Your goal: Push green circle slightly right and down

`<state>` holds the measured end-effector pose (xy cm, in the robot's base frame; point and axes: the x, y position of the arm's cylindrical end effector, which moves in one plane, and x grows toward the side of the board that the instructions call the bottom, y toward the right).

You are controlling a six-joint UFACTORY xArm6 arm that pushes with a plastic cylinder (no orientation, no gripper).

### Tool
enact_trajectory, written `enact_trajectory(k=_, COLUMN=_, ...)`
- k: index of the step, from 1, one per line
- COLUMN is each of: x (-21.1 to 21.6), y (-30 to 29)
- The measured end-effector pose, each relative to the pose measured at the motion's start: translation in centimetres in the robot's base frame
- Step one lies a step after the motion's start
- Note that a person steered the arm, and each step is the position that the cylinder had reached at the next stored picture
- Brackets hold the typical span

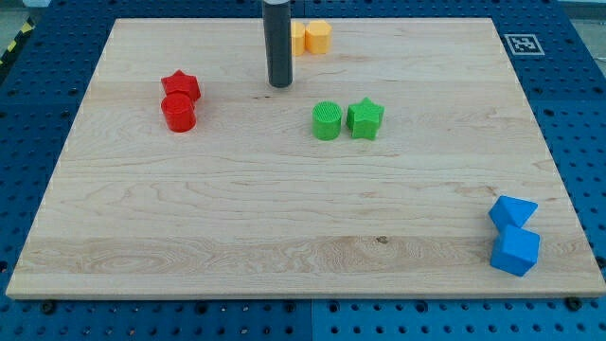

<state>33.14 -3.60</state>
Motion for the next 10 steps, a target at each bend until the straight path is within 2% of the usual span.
enact_trajectory(k=2, x=0.7, y=-0.9)
enact_trajectory(k=5, x=5.7, y=-0.9)
enact_trajectory(k=10, x=6.1, y=0.0)
